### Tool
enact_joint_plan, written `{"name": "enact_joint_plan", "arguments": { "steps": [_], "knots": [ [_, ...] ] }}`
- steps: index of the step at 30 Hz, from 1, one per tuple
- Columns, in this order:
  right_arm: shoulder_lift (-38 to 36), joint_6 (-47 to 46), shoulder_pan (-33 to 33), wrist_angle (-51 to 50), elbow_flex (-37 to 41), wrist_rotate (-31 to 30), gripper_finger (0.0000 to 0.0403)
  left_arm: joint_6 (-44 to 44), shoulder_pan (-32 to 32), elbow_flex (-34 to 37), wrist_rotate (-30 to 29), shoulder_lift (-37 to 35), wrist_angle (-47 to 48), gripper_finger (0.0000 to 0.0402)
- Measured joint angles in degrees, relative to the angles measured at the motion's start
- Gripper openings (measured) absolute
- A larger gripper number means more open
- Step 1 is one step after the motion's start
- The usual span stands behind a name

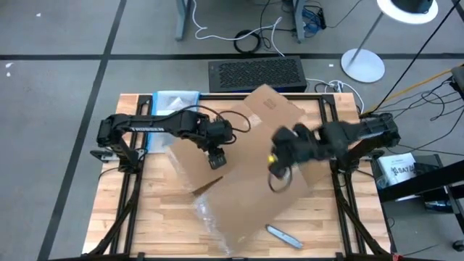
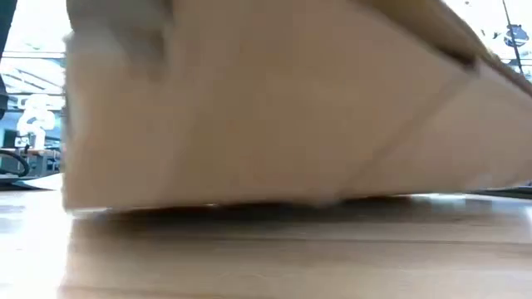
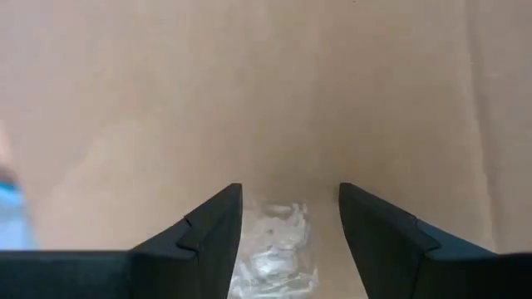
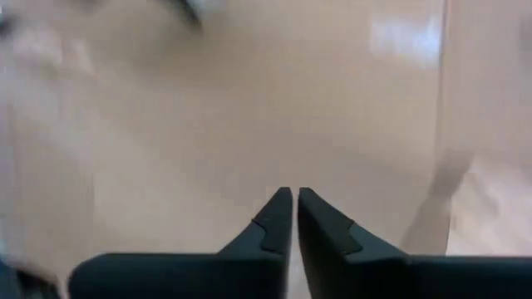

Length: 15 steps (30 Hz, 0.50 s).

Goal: Unpack boxes
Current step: Break down box until it is fully flat

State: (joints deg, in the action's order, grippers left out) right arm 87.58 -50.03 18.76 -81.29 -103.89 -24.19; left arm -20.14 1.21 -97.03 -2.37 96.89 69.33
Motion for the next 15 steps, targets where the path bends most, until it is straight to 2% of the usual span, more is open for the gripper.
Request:
{"name": "enact_joint_plan", "arguments": {
  "steps": [5, 9, 15],
  "knots": [
    [-1.72, -14.33, 7.46, -3.39, 7.72, -1.23, 0.0073, 0.07, -0.06, -1.26, -3.05, -1.29, 4.20, 0.0205],
    [-2.77, -24.65, 9.39, -3.15, 16.65, -1.58, 0.0121, 1.05, 0.22, -2.79, -4.14, -2.45, 5.68, 0.0205],
    [-5.93, -36.08, 9.90, -0.28, 28.89, -1.66, 0.0147, 2.41, 0.74, -3.72, -5.18, -2.50, 11.23, 0.0205]
  ]
}}
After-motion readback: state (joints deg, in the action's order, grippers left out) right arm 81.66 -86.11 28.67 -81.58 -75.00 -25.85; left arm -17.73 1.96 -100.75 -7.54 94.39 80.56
